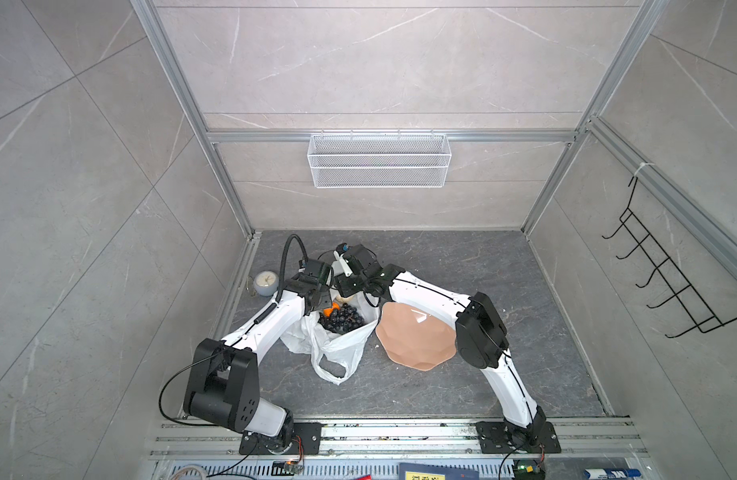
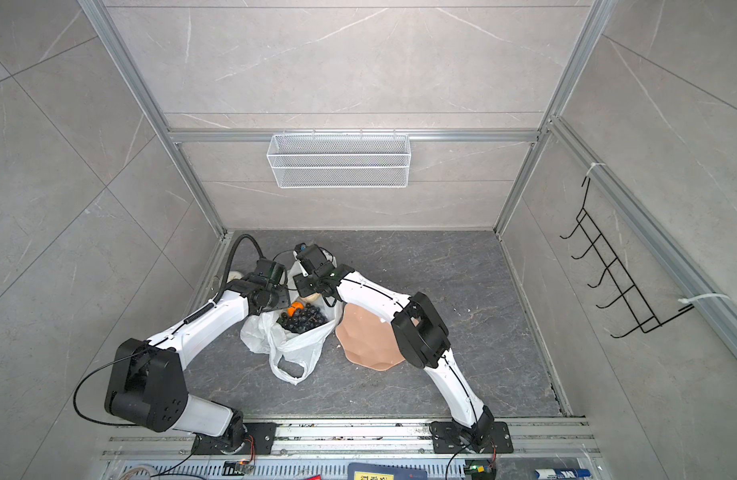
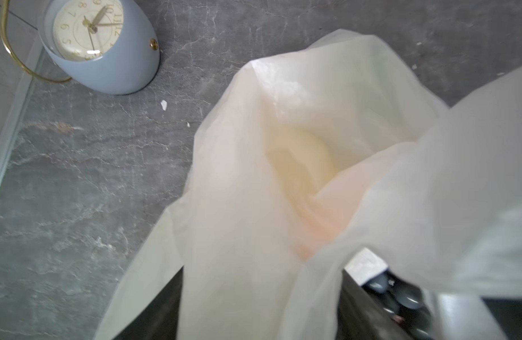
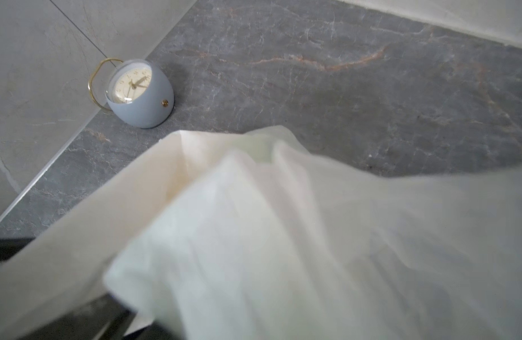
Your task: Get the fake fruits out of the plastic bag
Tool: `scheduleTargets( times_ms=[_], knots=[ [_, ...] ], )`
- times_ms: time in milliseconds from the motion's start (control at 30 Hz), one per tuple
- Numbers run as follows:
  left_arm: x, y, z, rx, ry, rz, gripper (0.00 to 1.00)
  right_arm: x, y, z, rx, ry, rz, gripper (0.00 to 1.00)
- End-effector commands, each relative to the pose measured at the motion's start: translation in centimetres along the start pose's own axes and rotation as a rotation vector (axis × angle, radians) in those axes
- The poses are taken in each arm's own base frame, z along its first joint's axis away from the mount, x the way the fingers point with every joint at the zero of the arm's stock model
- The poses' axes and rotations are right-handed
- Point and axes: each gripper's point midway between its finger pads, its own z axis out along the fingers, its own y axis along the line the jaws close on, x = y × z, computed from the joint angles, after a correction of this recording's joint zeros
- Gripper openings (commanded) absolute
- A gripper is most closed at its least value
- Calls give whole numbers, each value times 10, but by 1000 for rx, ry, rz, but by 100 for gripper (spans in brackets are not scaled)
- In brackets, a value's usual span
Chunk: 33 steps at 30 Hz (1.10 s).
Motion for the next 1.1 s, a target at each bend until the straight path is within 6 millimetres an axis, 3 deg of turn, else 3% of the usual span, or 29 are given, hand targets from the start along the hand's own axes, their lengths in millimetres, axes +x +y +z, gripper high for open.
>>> scheduleTargets(
  times_ms=[0, 67, 133, 300, 433, 833, 1067],
  knots=[
    [-21, 1, 4, 56, -65, -91, 46, -20, 14, -30, -64, -82, 14, 53],
    [-27, 3, 4, 91, -85, -132, 34, -14, 18, -35, -99, -94, -6, 53],
    [-35, 3, 0, 131, -124, -163, 28, -5, 22, -36, -134, -96, -27, 54],
    [-52, -6, -9, 219, -217, -196, 23, 17, 21, -22, -148, -30, -68, 53],
    [-57, -18, -5, 289, -219, -212, 18, 24, 26, -8, -162, 19, -93, 52],
    [-62, -29, 0, 347, -214, -234, 14, 24, -14, 26, 59, 99, -116, 57],
    [-58, -31, 8, 338, -180, -209, 15, 31, -19, 39, 79, 153, -150, 67]
  ],
)
